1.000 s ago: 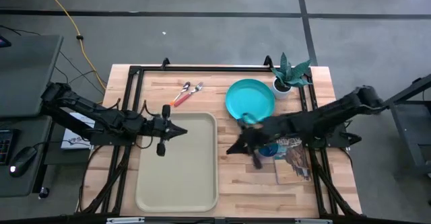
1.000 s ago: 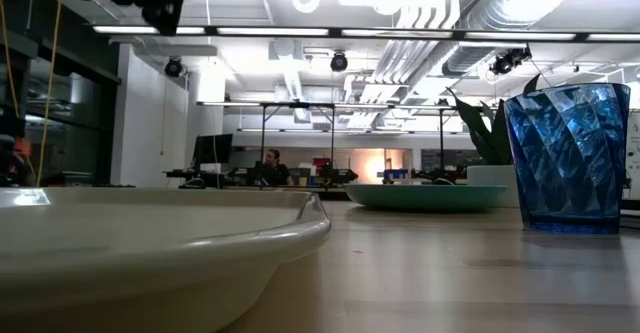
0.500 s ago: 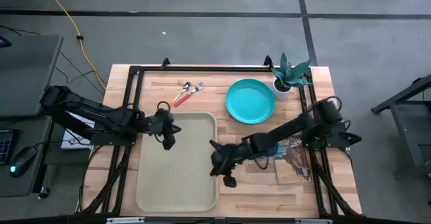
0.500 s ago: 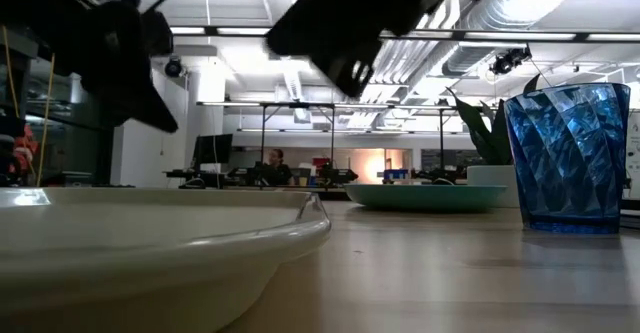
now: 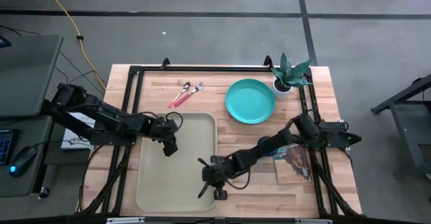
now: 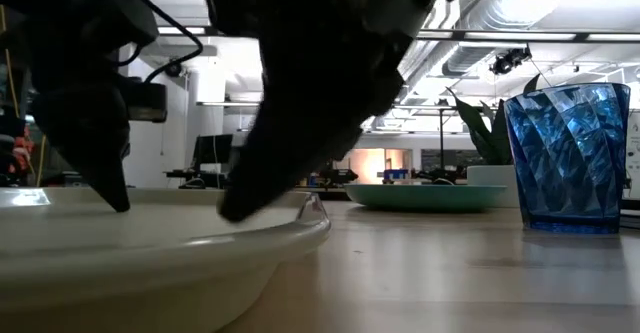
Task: Pick and place plate/cup/fork/spoon on tray
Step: Adjust the gray serving tray to the center of the table
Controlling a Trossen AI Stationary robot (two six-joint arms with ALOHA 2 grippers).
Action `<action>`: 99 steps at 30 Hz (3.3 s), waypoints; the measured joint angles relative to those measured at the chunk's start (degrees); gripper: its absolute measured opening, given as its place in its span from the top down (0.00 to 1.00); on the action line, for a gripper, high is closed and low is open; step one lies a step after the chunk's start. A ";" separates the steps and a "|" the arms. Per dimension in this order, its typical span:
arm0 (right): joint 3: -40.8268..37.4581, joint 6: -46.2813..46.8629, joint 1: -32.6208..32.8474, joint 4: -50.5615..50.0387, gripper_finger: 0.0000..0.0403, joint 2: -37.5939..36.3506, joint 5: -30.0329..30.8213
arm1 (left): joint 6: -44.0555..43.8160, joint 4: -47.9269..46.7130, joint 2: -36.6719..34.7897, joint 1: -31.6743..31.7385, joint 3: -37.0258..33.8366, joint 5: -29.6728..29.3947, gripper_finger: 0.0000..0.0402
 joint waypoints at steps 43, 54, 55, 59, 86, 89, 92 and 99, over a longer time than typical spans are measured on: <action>1.67 -3.49 -1.43 -44.07 1.00 -5.64 37.19 | -0.31 4.89 0.24 -4.04 -0.31 12.89 1.00; -18.79 6.49 6.28 -11.22 1.00 -15.39 15.71 | 0.60 5.58 0.23 -4.04 -0.31 12.59 1.00; -20.57 8.06 6.47 -8.37 1.00 -16.26 15.57 | 0.60 5.59 0.24 -4.04 -0.31 12.56 1.00; -25.15 10.78 6.62 -1.21 1.00 -17.81 15.34 | 0.60 5.61 0.22 -4.04 -0.28 12.41 1.00; -29.28 5.33 -7.71 -10.67 1.00 -17.40 29.42 | -13.03 13.04 4.55 -13.45 -0.15 16.66 1.00; -29.30 4.48 -7.88 -10.84 1.00 -17.34 30.71 | -14.92 18.20 8.23 -15.24 0.11 16.89 1.00; -29.29 4.36 -8.24 -10.97 1.00 -17.33 30.95 | -16.52 23.97 12.09 -16.67 0.15 18.63 1.00; -29.37 1.98 -9.65 -11.22 1.00 -17.23 33.00 | -15.85 34.56 16.11 -18.82 0.38 20.53 1.00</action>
